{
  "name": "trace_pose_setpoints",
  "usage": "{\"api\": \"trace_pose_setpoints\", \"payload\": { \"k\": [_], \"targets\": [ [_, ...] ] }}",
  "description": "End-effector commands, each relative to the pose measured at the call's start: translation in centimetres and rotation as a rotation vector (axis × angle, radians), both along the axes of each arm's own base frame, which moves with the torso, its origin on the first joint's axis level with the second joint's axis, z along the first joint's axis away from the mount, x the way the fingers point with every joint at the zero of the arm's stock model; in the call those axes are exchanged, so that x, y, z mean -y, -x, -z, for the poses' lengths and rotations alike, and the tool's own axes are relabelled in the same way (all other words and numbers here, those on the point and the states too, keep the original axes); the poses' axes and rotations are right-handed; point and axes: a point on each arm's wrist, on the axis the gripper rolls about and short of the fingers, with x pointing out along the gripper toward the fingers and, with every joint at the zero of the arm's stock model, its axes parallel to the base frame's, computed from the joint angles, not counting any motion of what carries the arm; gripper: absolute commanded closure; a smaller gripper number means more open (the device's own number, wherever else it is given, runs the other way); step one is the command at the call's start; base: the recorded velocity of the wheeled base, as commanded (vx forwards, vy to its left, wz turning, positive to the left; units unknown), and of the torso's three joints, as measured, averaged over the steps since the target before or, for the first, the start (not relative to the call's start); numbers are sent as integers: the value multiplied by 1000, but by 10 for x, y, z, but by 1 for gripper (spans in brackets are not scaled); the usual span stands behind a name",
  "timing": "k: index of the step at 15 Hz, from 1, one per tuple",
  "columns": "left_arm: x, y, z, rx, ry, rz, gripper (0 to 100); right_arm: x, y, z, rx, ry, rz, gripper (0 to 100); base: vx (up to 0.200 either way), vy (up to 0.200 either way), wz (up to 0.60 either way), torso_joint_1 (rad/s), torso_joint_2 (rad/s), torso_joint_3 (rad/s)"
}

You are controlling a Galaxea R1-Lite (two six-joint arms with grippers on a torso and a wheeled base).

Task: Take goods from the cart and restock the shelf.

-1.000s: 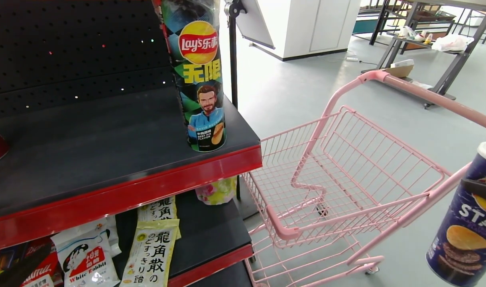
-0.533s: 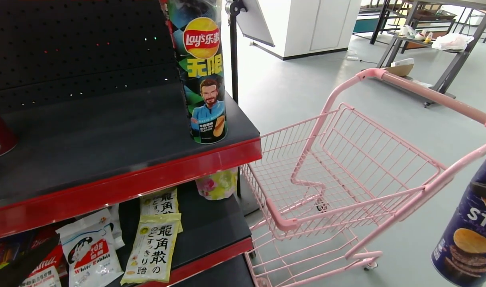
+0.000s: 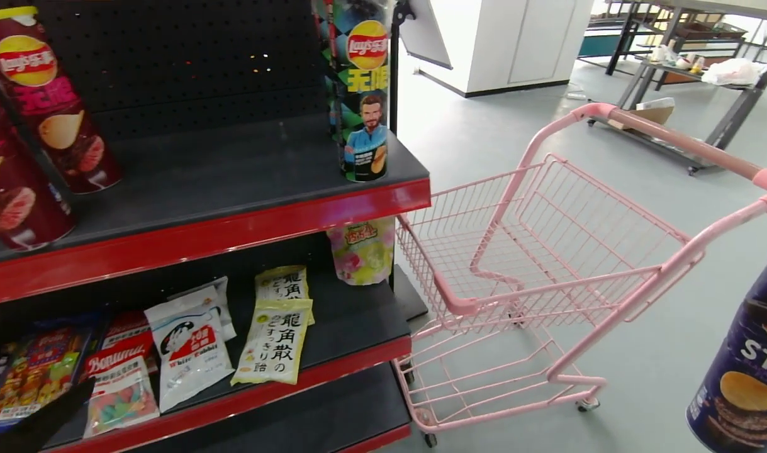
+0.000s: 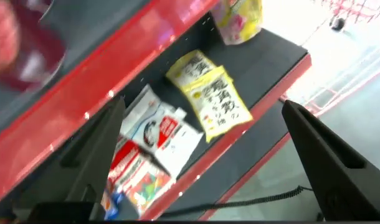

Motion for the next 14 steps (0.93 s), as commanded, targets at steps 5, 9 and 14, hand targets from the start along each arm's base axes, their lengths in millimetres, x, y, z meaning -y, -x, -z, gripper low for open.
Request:
{"api": "trace_pose_setpoints", "payload": {
  "k": [5,9,14],
  "targets": [
    [-1,3,0,14,3,0,0,0,-1,1,-3,8,-1,100,0,0,600,4,2,1],
    [-1,5,0,20,3,-6,0,0,-1,3,-6,23,-8,100,0,0,150,1,1,-1],
    [-1,6,2,20,3,-5,0,0,-1,6,-15,26,-8,100,0,160,0,1,4,0]
  ]
}}
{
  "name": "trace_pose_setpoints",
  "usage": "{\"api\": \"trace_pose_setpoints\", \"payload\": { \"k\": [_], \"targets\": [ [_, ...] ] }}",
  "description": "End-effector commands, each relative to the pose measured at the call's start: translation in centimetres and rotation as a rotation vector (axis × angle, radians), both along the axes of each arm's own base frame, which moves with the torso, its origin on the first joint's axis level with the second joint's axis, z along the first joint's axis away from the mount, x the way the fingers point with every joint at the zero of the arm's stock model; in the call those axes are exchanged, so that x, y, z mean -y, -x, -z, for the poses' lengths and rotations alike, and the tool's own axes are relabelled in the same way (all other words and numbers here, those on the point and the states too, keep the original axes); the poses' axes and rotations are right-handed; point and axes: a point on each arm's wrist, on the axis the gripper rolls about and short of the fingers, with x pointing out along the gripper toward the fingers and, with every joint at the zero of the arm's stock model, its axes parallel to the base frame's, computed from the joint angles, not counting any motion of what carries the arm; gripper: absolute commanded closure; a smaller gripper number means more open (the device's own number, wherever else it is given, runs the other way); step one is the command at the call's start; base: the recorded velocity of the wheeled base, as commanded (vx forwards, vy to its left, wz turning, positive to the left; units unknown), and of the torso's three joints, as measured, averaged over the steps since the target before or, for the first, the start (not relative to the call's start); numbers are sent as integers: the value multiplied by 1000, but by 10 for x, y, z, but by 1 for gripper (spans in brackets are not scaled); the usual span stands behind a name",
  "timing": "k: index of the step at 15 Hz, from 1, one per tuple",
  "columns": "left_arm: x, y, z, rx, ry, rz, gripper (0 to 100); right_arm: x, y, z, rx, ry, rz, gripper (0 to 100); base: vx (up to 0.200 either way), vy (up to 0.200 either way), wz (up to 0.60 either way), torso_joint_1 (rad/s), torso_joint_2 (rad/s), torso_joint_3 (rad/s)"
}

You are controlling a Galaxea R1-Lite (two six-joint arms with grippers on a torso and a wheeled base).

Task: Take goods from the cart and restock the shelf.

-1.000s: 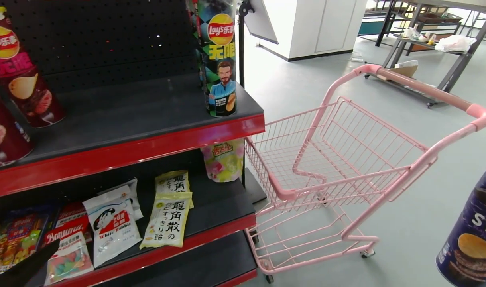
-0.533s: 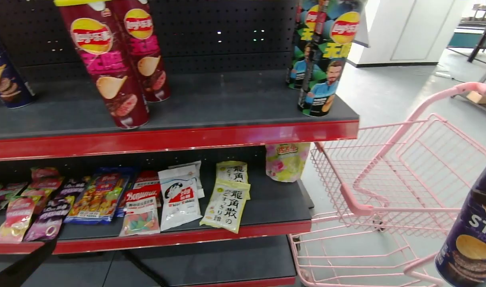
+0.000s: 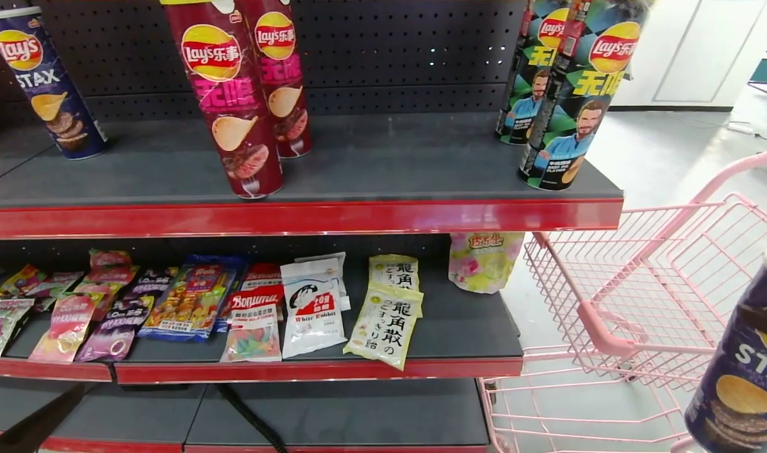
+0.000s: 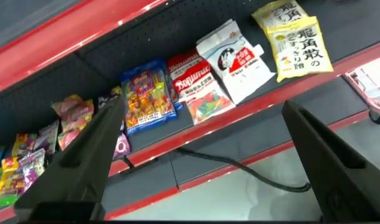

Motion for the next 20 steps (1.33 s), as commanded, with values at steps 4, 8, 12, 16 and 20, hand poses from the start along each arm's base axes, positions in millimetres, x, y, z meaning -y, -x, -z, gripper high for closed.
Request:
{"api": "trace_pose_setpoints", "payload": {
  "k": [4,8,12,16,20],
  "targets": [
    [0,1,0,3,2,-1,0,0,-1,2,-10,2,-3,100,0,200,0,2,4,6],
    [0,1,0,1,2,0,0,0,3,6,-10,11,-10,100,0,200,0,4,-1,0],
    [0,1,0,3,2,0,0,0,3,8,-12,19,-12,100,0,200,0,4,6,2],
    [-1,3,-1,15,3,0,0,0,7,6,12,30,-61,100,0,200,0,4,1,2],
    [-1,5,-1,21,4,-1,0,-1,11,6,32,54,-123,100,0,200,0,4,6,-1]
  ]
}}
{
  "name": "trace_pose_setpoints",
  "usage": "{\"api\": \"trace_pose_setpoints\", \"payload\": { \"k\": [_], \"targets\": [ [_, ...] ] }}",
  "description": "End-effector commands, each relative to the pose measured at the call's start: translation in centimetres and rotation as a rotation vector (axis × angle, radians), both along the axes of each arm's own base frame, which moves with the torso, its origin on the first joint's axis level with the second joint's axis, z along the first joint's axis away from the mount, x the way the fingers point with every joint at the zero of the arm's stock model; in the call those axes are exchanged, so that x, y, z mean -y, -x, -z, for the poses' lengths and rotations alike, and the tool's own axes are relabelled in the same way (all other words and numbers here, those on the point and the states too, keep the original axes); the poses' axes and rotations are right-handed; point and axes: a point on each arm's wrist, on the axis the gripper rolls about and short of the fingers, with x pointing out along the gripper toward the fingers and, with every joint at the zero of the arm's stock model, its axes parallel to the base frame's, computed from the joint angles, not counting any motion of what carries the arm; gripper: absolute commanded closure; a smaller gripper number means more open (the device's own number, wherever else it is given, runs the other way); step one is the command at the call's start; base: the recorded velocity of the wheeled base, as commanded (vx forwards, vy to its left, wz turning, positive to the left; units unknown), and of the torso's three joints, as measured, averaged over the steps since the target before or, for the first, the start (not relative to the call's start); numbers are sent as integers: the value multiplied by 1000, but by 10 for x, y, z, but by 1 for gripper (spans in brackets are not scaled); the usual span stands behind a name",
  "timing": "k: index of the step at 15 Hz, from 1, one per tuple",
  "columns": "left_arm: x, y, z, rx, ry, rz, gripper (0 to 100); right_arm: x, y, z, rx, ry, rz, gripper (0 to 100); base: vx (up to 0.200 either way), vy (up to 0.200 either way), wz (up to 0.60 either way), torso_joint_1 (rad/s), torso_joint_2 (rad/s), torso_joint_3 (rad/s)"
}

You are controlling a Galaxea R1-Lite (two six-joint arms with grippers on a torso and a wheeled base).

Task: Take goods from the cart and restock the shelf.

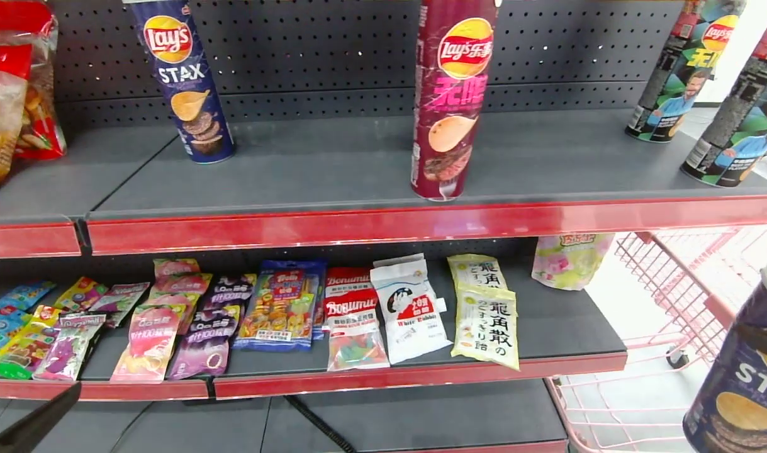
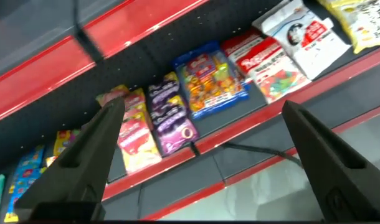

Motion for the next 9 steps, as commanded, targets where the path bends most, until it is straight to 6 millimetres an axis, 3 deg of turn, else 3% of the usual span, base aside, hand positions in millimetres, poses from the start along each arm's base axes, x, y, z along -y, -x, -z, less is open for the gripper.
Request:
{"api": "trace_pose_setpoints", "payload": {
  "k": [1,9],
  "targets": [
    [0,1,0,5,1,-1,0,0,1,1,5,11,-7,100,0,200,0,2,2,-2],
    [-1,4,0,19,-2,-1,0,1,5,2,17,13,-10,100,0,200,0,1,2,4]
  ]
}}
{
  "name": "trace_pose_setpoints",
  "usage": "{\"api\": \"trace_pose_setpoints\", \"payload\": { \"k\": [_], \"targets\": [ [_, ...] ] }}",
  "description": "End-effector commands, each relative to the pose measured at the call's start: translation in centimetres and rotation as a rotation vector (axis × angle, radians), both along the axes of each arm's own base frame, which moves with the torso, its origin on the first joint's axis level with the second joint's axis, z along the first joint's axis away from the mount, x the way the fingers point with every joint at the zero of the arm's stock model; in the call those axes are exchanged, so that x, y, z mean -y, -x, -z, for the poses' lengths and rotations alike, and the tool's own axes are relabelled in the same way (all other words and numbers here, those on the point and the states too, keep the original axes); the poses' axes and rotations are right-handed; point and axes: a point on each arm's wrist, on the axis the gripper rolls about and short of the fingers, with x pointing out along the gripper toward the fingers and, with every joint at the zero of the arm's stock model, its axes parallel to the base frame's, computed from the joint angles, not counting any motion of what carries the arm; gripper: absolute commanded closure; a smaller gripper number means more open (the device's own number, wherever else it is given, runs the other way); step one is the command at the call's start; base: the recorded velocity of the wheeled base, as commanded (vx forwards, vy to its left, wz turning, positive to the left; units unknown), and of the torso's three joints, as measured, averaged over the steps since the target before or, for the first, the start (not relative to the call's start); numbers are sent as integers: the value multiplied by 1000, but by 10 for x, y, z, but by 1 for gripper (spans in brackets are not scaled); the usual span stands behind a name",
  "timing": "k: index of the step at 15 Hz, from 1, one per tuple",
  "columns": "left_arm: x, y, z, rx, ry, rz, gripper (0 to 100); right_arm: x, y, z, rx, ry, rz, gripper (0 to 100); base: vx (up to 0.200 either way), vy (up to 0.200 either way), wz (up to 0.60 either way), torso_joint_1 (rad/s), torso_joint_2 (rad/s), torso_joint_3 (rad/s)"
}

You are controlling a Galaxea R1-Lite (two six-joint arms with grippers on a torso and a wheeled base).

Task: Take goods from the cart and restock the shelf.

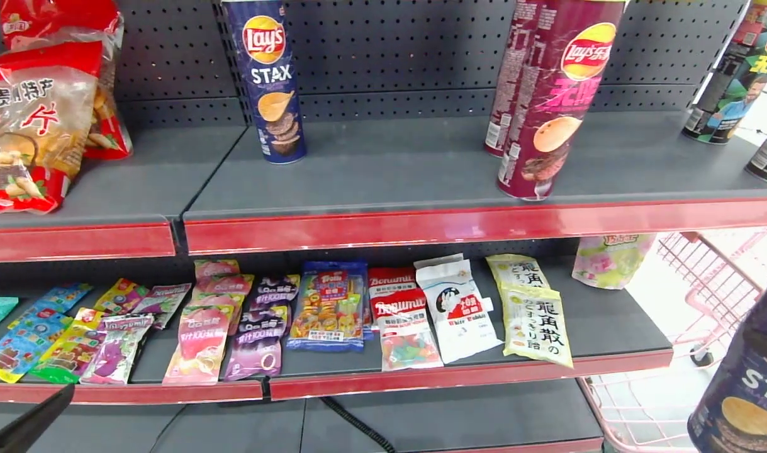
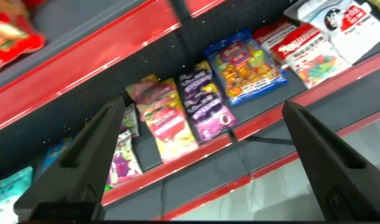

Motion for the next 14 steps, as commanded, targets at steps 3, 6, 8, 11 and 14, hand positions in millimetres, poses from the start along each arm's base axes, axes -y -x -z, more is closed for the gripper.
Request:
{"api": "trace_pose_setpoints", "payload": {
  "k": [3,6,8,11,14],
  "targets": [
    [0,2,0,9,2,-1,0,1,3,1,3,-1,-1,100,0,0,0,0,0,0],
    [-1,7,5,15,9,1,0,2,7,6,3,0,1,100,0,0,0,67,-211,-158],
    [-2,8,7,15,12,4,0,2,8,6,6,0,4,100,0,0,0,139,-478,-330],
    [-2,9,8,14,14,3,0,2,8,6,8,-1,4,100,0,0,0,176,-530,-365],
    [-2,9,8,14,14,5,0,2,7,6,6,0,4,100,0,0,0,201,-587,-385]
  ]
}}
